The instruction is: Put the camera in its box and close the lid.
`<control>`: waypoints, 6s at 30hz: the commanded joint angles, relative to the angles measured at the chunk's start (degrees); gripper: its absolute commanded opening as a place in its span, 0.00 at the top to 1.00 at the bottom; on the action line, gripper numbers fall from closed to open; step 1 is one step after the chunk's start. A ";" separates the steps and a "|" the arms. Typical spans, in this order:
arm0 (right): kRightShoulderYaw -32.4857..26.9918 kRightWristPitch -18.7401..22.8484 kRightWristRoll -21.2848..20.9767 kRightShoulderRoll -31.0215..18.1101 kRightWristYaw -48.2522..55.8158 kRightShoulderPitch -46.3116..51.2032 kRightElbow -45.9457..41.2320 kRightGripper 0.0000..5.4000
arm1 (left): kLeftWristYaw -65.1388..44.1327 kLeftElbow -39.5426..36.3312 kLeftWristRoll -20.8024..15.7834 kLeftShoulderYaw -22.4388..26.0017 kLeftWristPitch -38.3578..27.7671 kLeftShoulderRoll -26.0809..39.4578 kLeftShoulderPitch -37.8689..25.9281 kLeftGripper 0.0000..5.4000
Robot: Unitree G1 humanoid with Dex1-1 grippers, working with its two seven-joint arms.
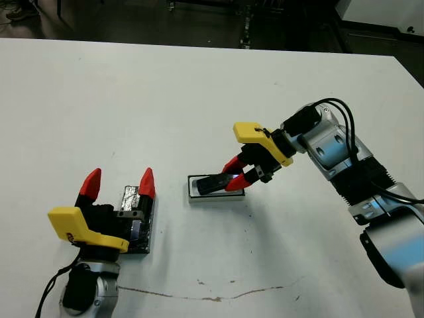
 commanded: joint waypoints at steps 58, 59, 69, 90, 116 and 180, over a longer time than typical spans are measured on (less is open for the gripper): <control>3.58 5.47 -5.17 4.29 -1.61 0.72 -4.54 0.69 | 0.46 0.85 0.55 -0.75 -0.64 -1.14 1.09 0.00; 3.78 5.58 -5.25 4.44 -1.72 0.71 -4.73 0.69 | 0.42 1.00 0.63 -0.76 -0.93 -1.18 1.08 0.00; 5.59 8.47 -5.72 5.54 -2.26 0.47 -5.69 0.69 | 0.85 1.17 0.60 -0.85 -0.77 -1.33 1.22 0.00; 4.12 0.64 -5.24 4.93 -3.82 0.72 -3.80 0.38 | 0.58 1.51 0.50 -1.10 -1.50 -1.01 1.42 0.00; -11.87 12.58 3.05 -3.52 -7.85 2.45 -19.31 0.01 | 0.63 2.11 1.17 -1.09 -2.00 -1.01 1.06 0.00; -23.94 -9.89 1.45 21.74 -81.48 73.64 -60.31 1.00 | 8.57 -17.30 -31.08 25.58 75.81 12.59 -25.78 0.00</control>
